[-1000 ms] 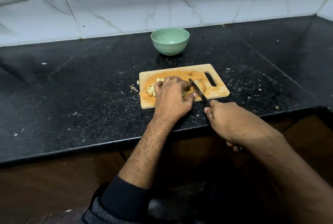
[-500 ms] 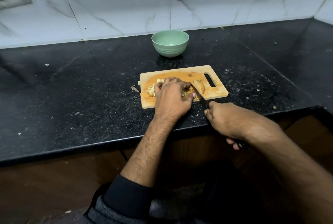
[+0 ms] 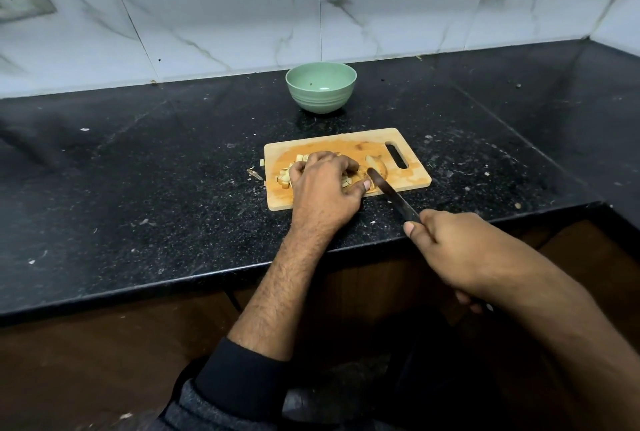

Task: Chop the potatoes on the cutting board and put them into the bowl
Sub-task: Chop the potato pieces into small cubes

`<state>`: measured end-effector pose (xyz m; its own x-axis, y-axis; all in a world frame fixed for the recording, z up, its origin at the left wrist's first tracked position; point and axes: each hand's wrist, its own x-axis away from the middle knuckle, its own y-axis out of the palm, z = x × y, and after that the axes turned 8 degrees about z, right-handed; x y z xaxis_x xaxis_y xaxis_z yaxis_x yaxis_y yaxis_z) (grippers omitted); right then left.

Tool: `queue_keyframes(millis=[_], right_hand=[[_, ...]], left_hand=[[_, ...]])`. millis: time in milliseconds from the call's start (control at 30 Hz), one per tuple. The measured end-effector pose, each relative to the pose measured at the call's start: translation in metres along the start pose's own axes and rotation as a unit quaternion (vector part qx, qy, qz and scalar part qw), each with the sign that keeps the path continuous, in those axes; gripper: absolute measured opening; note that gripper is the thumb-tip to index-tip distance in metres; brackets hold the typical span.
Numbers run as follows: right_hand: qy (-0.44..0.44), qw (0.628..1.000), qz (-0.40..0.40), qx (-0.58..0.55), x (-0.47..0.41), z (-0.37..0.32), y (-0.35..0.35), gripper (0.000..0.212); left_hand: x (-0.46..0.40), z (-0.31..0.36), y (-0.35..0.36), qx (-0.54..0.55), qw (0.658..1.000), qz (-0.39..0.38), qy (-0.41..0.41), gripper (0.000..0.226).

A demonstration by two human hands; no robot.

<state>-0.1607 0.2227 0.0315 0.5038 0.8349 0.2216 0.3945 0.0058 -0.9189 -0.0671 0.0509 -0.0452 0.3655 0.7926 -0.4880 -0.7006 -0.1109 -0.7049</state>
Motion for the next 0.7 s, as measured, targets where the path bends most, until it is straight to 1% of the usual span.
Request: queue_keyframes(millis=[100,167,367,533,700], right_hand=[[-0.01,0.999,0.034,-0.033,0.0,-0.008,-0.003,0.031],[-0.014,0.999,0.036,-0.036,-0.006,-0.013,0.0,0.031],[-0.008,0.999,0.037,-0.016,-0.022,-0.017,0.012,0.032],[-0.008,0.999,0.048,0.021,-0.025,-0.016,0.013,0.034],[-0.012,0.995,0.068,0.069,-0.031,-0.016,0.016,0.034]], left_hand=[[0.0,0.0,0.001,-0.001,1.0,-0.002,0.004,0.034],[0.001,-0.001,0.002,-0.003,1.0,0.003,0.007,0.033],[0.0,-0.001,0.003,-0.009,1.0,0.001,0.001,0.039],[-0.001,-0.001,0.003,-0.011,1.0,-0.009,-0.003,0.037],[0.001,-0.002,0.001,-0.017,1.0,-0.005,0.011,0.033]])
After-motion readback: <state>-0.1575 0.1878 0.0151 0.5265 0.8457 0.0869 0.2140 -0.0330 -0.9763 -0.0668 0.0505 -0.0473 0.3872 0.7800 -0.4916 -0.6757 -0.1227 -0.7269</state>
